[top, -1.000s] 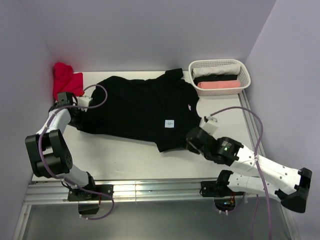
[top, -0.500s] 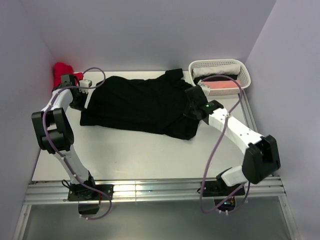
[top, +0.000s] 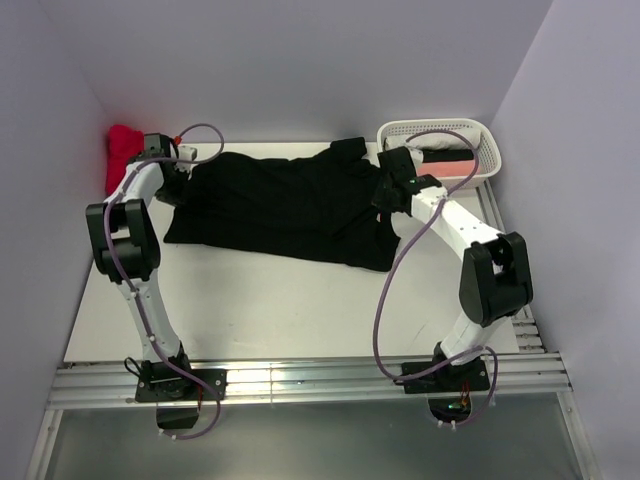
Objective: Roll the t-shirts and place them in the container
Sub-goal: Fold the tshirt
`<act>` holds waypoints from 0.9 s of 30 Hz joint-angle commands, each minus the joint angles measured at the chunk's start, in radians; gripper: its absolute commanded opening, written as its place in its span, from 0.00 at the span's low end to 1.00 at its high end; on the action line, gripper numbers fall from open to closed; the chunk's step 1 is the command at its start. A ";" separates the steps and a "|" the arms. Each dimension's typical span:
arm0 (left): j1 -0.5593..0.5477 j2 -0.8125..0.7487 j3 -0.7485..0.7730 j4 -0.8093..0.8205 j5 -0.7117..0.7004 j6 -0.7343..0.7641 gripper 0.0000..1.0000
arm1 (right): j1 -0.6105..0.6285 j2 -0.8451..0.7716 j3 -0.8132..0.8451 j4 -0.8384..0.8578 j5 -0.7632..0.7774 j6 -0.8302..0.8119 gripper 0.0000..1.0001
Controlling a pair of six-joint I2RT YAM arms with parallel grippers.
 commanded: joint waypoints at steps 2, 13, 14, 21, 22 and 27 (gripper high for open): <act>-0.020 0.041 0.093 0.002 -0.060 -0.039 0.13 | -0.020 0.063 0.079 0.031 0.002 -0.029 0.00; -0.040 0.080 0.129 0.046 -0.137 -0.062 0.18 | -0.043 0.140 0.088 0.056 -0.013 -0.024 0.00; -0.042 0.080 0.129 0.048 -0.138 -0.063 0.19 | -0.044 0.152 0.096 0.053 -0.012 -0.022 0.00; -0.040 0.017 0.078 0.099 -0.134 -0.060 0.57 | -0.045 0.226 0.139 0.041 -0.022 -0.025 0.00; -0.040 0.009 0.072 0.108 -0.132 -0.060 0.61 | -0.048 0.241 0.145 0.039 -0.021 -0.025 0.00; -0.028 -0.067 0.008 0.100 -0.109 -0.042 0.66 | -0.058 0.282 0.193 0.027 -0.013 -0.029 0.00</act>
